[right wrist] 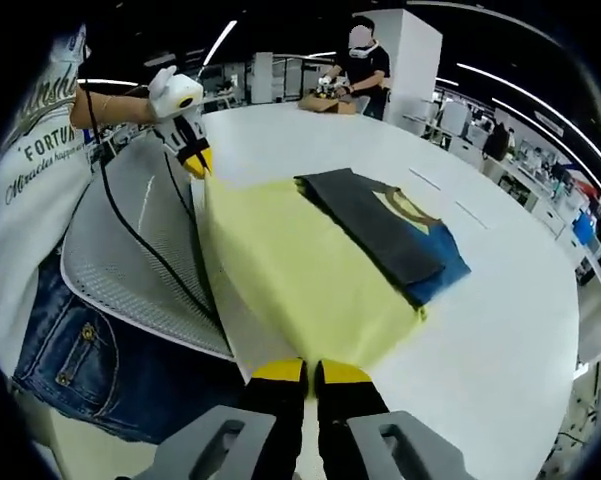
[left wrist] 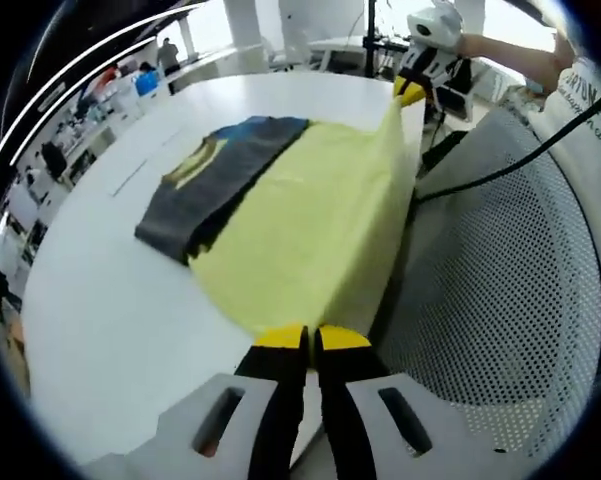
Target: Fold the garment on the visible template until the final outline fits inside the template.
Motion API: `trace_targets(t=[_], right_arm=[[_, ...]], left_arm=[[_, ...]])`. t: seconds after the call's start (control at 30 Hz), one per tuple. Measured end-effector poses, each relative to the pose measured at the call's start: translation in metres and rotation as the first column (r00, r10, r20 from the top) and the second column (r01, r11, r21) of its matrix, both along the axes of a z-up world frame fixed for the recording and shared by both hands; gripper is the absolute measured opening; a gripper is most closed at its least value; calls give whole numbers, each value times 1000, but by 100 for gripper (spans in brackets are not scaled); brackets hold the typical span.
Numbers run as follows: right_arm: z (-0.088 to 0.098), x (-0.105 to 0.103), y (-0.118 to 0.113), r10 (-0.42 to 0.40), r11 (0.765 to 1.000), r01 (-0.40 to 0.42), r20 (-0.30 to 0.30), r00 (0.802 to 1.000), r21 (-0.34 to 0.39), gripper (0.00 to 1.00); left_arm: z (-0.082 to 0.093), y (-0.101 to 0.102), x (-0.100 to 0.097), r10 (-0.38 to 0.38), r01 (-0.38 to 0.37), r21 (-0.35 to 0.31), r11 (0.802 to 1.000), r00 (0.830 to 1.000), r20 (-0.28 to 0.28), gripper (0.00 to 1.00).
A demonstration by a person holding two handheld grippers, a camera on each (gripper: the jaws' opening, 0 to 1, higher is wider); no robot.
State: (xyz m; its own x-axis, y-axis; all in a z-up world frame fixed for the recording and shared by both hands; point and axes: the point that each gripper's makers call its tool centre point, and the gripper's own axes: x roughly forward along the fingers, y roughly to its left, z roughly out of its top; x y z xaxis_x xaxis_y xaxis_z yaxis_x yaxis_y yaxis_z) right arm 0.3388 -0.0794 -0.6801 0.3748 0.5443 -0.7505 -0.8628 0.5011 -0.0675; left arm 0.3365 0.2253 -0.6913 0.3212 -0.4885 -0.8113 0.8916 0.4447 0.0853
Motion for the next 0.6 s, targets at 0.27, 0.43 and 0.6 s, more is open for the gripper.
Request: trace_targets(t=[0.27, 0.43, 0.6], right_arm=[[10, 19, -1, 2, 1000, -2, 41, 999, -5, 0], [13, 30, -3, -4, 1000, 5, 65, 998, -21, 0], [16, 43, -5, -19, 999, 21, 89, 996, -24, 0]], left_arm=[[9, 0, 17, 10, -10, -22, 1000, 1000, 19, 0], [19, -4, 30, 48, -47, -79, 996, 999, 9, 0], [26, -5, 44, 52, -50, -87, 995, 998, 24, 0]])
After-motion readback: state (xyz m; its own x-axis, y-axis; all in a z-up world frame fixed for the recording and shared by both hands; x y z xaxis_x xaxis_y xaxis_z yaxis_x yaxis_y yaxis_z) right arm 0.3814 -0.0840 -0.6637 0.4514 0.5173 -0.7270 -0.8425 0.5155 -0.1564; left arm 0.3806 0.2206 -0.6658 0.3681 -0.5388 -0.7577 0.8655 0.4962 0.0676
